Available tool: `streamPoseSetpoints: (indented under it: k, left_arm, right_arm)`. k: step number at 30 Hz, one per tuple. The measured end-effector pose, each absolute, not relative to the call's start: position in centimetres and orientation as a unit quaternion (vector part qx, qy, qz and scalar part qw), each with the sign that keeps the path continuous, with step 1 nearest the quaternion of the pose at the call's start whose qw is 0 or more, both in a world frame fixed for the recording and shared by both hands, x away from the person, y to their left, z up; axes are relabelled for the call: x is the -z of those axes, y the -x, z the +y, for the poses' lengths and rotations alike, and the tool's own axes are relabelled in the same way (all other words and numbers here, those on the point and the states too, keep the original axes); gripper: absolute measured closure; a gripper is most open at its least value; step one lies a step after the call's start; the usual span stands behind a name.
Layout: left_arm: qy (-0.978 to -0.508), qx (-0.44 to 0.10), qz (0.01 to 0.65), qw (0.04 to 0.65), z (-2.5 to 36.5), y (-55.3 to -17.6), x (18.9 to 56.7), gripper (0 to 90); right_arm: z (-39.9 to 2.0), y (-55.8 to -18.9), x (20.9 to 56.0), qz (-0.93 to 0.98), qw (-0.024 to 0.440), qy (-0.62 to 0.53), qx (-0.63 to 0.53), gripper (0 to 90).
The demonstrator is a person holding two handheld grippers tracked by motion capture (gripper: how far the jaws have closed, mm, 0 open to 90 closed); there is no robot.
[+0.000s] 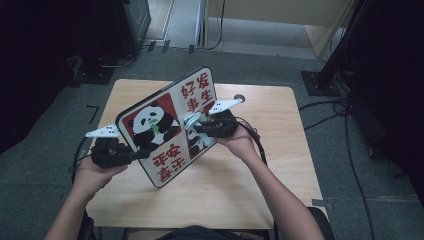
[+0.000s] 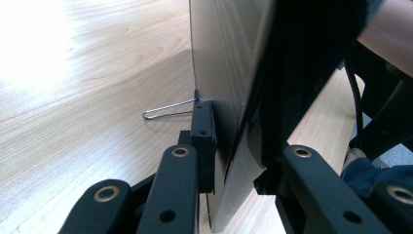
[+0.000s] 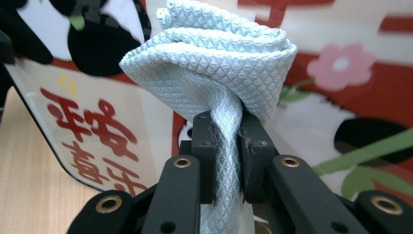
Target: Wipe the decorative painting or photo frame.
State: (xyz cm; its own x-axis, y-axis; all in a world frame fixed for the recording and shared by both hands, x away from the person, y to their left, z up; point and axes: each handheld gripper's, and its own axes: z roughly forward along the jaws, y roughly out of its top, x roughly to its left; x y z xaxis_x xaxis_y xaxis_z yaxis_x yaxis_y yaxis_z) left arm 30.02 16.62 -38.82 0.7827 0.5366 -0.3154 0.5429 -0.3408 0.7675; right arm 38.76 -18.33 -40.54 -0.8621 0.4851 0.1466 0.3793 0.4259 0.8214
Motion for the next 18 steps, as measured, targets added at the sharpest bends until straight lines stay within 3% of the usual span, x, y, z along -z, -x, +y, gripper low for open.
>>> streamPoseSetpoints:
  k: [18]
  left_arm:
    - [-0.817, 0.010, 0.328, 0.474, 16.7, -30.1, 39.0, 75.6]
  right_arm:
    - [-19.0, -37.3, 45.9, 0.850, 0.037, -0.283, -0.443, 79.6]
